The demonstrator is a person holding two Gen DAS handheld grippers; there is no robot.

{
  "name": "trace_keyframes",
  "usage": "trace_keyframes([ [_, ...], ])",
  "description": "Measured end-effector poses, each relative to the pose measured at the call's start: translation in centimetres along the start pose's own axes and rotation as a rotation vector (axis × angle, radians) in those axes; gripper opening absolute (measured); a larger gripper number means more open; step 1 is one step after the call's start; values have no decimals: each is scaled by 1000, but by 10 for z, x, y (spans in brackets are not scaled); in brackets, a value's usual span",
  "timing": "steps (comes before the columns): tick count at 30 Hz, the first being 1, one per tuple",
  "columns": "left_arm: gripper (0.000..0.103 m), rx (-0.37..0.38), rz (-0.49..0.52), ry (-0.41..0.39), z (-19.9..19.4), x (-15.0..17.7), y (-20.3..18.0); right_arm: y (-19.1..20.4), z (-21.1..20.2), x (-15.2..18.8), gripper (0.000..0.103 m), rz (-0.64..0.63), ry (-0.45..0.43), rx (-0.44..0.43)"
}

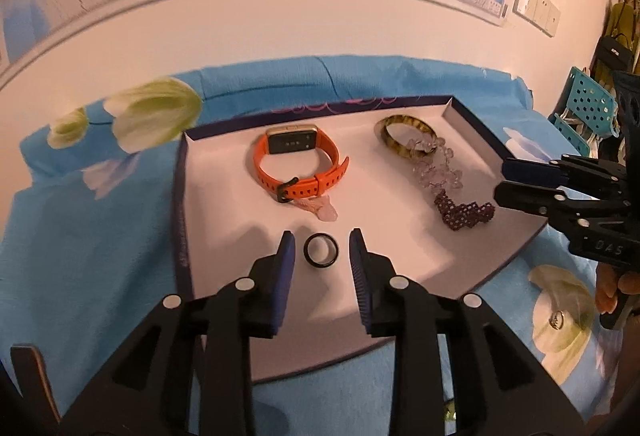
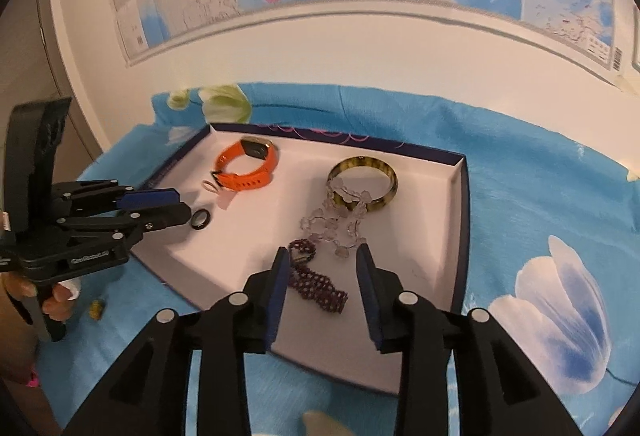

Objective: Organize jewelry
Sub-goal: 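Move both grippers back over the remaining rings on the cloth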

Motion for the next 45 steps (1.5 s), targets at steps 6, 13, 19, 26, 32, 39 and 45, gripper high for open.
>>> trace_keyframes([
  [6, 33, -6, 9, -77, -38, 3, -1, 7, -36, 11, 45, 7, -50, -20],
  [13, 37, -4, 33, -128, -78, 27, -3, 15, -59, 53, 45, 27, -19, -29],
  [19, 38, -2, 45, -116, -89, 57, -3, 21, -58, 95, 45, 31, 51, 5],
  [26, 39, 11, 59, -99, -97, 84, -8, 33, -67, 114, 45, 53, 55, -16],
  [32, 40, 17, 61, -82, -101, 104, -11, 58, -70, 109, 45, 25, 34, -59],
  [39, 41, -14, 44, -73, -103, 114, -2, 81, -61, 107, 45, 0, 40, -94],
  [45, 42, -37, 25, -49, -96, 118, 10, 89, -58, 110, 45, -3, 48, -103],
])
Point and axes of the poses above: each gripper's, at about its wrist camera, not at the fingertips, and z roughly the way its jaws point, y to its left, x to its underside, the point moved 9 cm from there along z, roughly the way its jaws point, and after that the axes turned 6 degrees about -z, right-handed, at the moved point
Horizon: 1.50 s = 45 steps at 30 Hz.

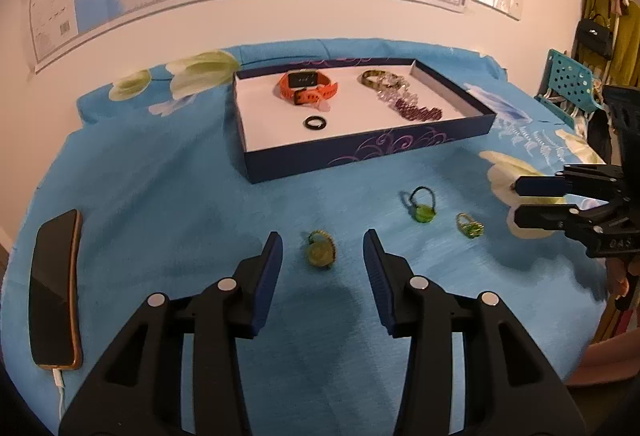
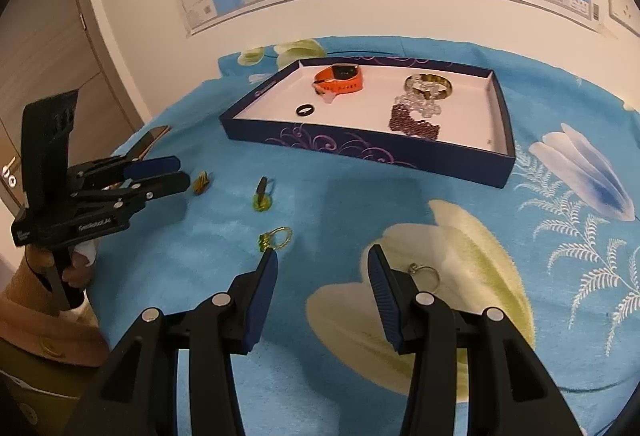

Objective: Organize jewelry
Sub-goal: 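Move both grippers back over the remaining rings on the cloth, then grasp the yellow-green ring with the left gripper while the right gripper grasps the silver ring, then carry the yellow-green ring into the tray with the left gripper while the right gripper releases the silver ring there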

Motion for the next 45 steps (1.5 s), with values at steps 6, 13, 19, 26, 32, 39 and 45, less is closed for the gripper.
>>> trace_keyframes([
  [6, 42, 4, -8, 25, 8, 3, 1, -24, -9, 3, 45, 35, -2, 82],
  [13, 41, 5, -3, 53, 16, 4, -3, -51, -8, 16, 45, 85, 36, 150],
  [19, 38, 5, 0, 88, 22, 9, -5, -52, -2, 16, 37, 50, 49, 197],
  [26, 26, 4, -10, 95, 24, 9, -5, -51, -2, 15, 17, 36, 48, 211],
  [32, 16, 0, -23, 95, 24, 9, -2, -53, -4, 13, 17, 68, 33, 187],
  [39, 16, 6, -28, 77, 19, 7, -4, -51, -12, 5, 17, 86, -6, 159],
  [45, 16, 27, -25, 38, 8, -5, -9, -47, -18, -6, 17, 74, -44, 143],
])
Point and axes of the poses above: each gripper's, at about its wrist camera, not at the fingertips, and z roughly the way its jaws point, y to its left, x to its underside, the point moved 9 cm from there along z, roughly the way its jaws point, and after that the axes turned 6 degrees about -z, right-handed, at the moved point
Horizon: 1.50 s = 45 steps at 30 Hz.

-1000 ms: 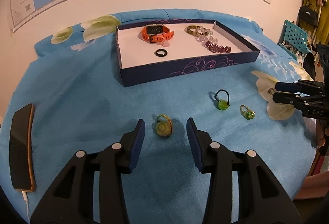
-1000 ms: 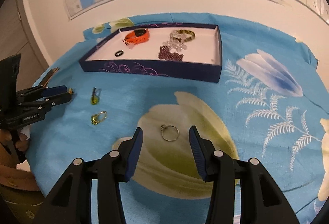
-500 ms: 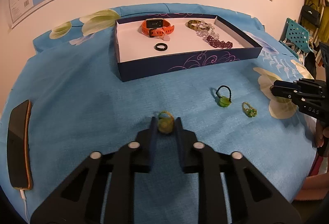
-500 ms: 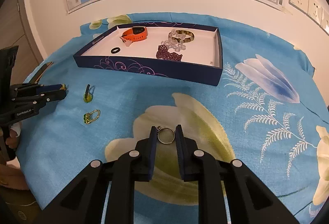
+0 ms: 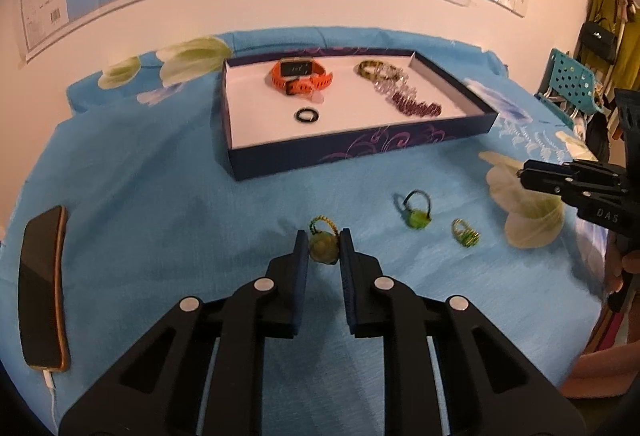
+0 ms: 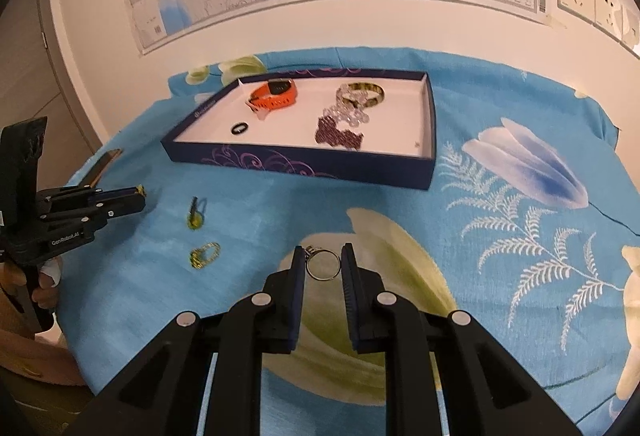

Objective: Organize jewelry
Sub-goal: 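Carry the yellow-green ring into the tray with the left gripper while the right gripper releases the silver ring there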

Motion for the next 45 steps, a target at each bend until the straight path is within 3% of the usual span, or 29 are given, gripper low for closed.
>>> trace_keyframes([
  [23, 16, 53, 21, -87, -9, -47, -20, 11, 2, -48, 17, -55, -80, -41],
  [45, 16, 61, 24, -109, 9, -88, -25, -5, 20, -93, 17, -102, -103, -6],
])
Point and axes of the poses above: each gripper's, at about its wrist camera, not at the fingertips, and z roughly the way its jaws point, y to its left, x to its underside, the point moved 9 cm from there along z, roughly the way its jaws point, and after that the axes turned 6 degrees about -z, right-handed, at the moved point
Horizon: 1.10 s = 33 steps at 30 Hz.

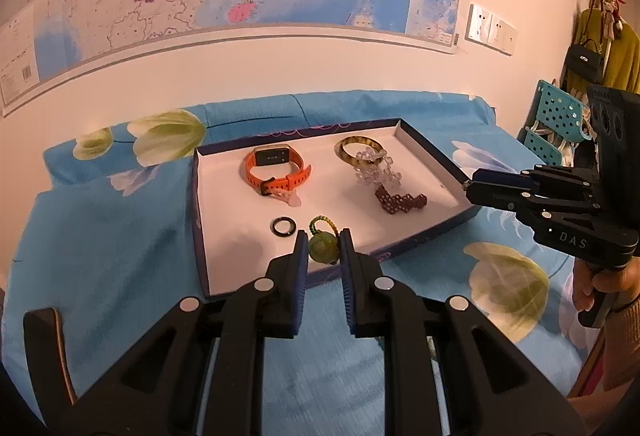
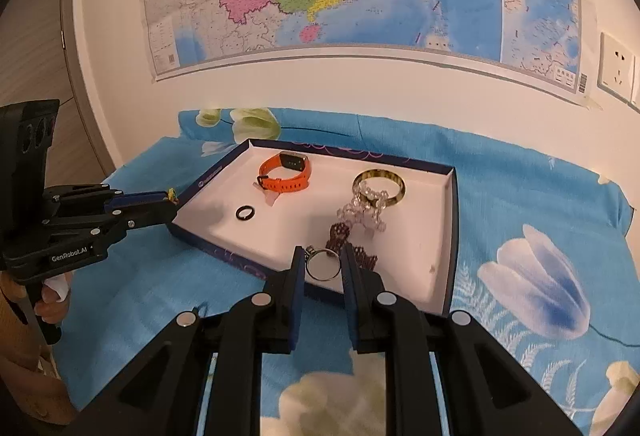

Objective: Organize jewelry
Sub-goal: 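Carry the yellow-green ring into the tray with the left gripper while the right gripper releases the silver ring there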

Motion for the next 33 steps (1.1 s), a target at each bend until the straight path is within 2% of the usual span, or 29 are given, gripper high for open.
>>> trace_keyframes([
  [16, 16, -25, -2, 26, 30, -13, 10, -9, 33, -18, 17, -17, 34, 12],
  [33, 16, -43, -28, 77, 62, -13, 18, -18, 73, -14, 17, -3, 105, 21],
])
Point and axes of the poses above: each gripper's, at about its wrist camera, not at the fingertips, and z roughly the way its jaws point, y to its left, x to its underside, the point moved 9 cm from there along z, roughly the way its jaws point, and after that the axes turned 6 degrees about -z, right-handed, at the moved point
